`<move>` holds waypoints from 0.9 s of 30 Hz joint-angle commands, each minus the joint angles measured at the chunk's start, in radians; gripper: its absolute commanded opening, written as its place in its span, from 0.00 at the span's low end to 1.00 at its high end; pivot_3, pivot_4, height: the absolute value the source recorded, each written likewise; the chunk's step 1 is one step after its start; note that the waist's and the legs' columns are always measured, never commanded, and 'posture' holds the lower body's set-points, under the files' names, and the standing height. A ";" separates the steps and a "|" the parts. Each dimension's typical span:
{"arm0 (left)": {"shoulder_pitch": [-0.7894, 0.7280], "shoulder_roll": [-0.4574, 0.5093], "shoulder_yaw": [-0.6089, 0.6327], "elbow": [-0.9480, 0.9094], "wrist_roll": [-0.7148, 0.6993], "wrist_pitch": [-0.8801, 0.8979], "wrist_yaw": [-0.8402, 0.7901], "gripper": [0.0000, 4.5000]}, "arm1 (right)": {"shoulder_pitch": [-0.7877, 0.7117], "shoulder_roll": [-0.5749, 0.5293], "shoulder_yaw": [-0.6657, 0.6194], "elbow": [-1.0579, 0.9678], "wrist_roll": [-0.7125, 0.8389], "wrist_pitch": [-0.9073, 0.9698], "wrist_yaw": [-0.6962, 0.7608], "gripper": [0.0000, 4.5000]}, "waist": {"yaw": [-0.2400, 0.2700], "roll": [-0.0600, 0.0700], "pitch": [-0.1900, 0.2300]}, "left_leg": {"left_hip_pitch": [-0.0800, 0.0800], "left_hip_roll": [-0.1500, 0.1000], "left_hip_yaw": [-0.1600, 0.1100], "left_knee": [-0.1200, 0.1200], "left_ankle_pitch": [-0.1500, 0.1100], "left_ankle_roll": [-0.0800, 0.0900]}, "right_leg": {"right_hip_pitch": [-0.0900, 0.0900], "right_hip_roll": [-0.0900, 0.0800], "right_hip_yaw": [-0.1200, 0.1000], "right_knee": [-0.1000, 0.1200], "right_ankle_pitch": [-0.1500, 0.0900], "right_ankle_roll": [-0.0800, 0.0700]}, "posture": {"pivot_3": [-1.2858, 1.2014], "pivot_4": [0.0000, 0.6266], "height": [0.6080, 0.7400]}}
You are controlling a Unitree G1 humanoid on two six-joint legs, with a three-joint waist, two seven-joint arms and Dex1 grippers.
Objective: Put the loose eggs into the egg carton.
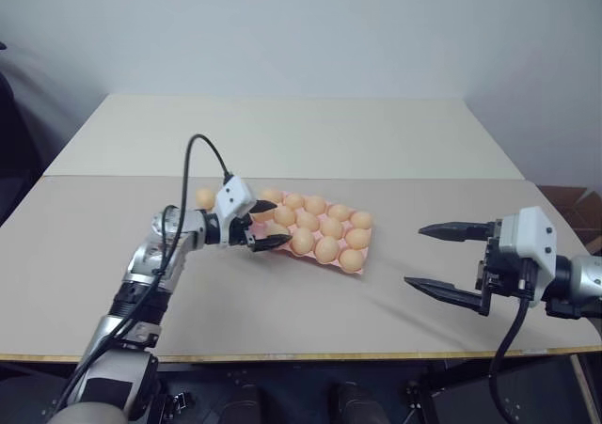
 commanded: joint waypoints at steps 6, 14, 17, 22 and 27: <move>0.212 0.247 0.276 -0.245 -0.140 0.059 -0.047 1.00 | -0.045 -0.004 -0.002 0.024 0.022 -0.012 0.024 1.00 | -0.015 0.000 0.000 | 0.001 0.001 0.000 0.000 0.000 0.000 | 0.000 0.000 0.000 0.000 -0.002 -0.003 | 0.52 0.24 1.00; 0.597 0.381 0.643 -0.443 -0.241 0.181 -0.025 1.00 | -0.104 -0.004 0.044 0.085 0.008 -0.023 0.067 1.00 | -0.016 0.000 0.000 | 0.001 0.003 0.001 0.000 0.000 0.000 | -0.001 -0.001 -0.001 0.000 -0.004 -0.006 | 0.52 0.24 1.00; 0.740 0.339 0.730 -0.531 -0.268 0.231 0.021 1.00 | -0.121 -0.005 0.053 0.113 0.001 -0.028 0.083 1.00 | -0.013 0.000 0.000 | 0.001 0.005 0.003 -0.001 0.000 -0.001 | -0.002 0.000 -0.001 -0.001 -0.004 -0.007 | 0.52 0.24 1.00; 0.825 0.254 0.761 -0.629 -0.312 0.271 0.115 1.00 | -0.137 -0.005 0.066 0.137 0.001 -0.027 0.100 1.00 | 0.003 0.000 0.000 | 0.002 0.005 0.003 -0.001 -0.002 -0.004 | -0.001 0.000 -0.001 -0.001 -0.004 -0.007 | 0.52 0.24 1.00; 0.827 0.254 0.756 -0.648 -0.334 0.279 0.143 1.00 | -0.141 -0.008 0.060 0.148 0.002 -0.024 0.113 1.00 | 0.005 0.000 0.000 | 0.001 0.006 0.004 -0.001 -0.002 -0.004 | -0.002 0.001 -0.001 -0.001 -0.004 -0.007 | 0.52 0.24 1.00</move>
